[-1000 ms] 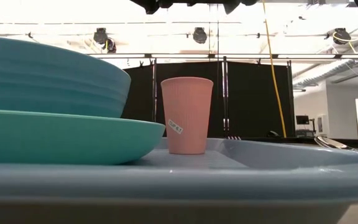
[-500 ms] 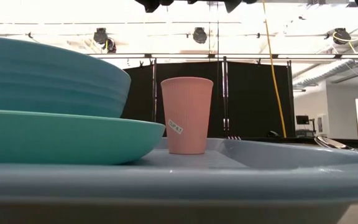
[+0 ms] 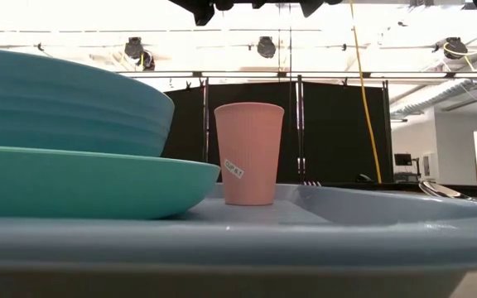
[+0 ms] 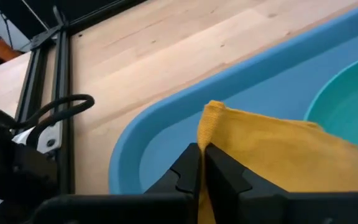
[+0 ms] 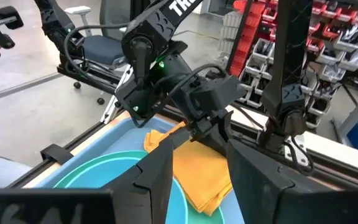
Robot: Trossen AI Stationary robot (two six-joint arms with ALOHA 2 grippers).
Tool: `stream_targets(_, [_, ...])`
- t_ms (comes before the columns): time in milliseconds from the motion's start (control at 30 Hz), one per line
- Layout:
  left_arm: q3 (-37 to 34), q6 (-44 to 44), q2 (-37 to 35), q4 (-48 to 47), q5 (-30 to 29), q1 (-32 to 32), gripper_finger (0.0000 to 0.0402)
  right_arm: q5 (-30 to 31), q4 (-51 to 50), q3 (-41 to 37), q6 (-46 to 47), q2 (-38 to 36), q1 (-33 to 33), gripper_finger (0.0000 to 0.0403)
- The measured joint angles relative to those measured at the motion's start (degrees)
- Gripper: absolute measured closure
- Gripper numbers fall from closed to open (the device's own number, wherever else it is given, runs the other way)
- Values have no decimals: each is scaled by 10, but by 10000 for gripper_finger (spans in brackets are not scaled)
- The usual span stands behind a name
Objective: Set up tray
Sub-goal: Put the yellow table napkin on top of the blue tray to the left of the green plate
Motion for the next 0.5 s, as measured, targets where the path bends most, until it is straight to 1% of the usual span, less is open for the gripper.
stream_targets(100, [0, -5, 0, 0, -18, -3, 372, 0, -4, 0, 15, 0, 0, 259])
stream_targets(200, [5, 20, 0, 0, -40, -8, 372, -13, -14, 0, 27, 0, -5, 259])
stream_targets(333, [11, 28, 0, 0, -40, -11, 371, -15, -22, 0, 32, 0, -11, 259])
stream_targets(500, [17, 60, -1, 0, -63, -13, 383, -15, -24, 0, 33, 0, -13, 259])
